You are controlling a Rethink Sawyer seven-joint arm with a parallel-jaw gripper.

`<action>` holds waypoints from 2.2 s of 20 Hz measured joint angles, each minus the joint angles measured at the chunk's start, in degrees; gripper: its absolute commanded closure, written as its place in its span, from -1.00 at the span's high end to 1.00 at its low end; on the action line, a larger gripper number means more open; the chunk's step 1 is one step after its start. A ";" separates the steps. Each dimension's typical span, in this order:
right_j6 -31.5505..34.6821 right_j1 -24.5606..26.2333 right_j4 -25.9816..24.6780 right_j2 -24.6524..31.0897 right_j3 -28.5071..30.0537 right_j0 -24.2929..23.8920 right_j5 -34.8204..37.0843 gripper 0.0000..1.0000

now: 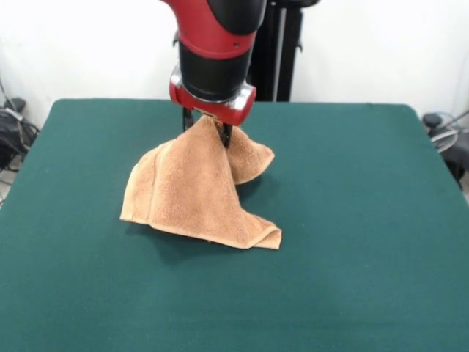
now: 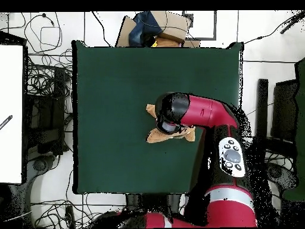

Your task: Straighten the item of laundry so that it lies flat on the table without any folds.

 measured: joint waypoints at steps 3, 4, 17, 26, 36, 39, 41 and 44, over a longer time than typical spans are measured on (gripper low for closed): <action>0.00 -1.37 0.15 0.00 0.12 0.01 0.48 1.00; 0.00 -2.12 0.27 -0.02 0.12 0.01 1.00 1.00; 0.00 -13.35 1.68 -0.19 -0.51 -0.81 16.03 1.00; 0.00 -13.68 0.47 -0.14 2.99 -5.16 -0.45 1.00; 0.00 -5.32 -8.91 -0.16 8.06 -11.31 -34.30 1.00; 0.00 -3.53 -9.88 -0.23 8.77 -10.83 -35.74 1.00; 0.00 -2.54 -9.95 -0.25 9.19 -10.19 -35.30 1.00; 0.00 -1.57 -9.90 -0.24 9.94 -9.20 -34.35 1.00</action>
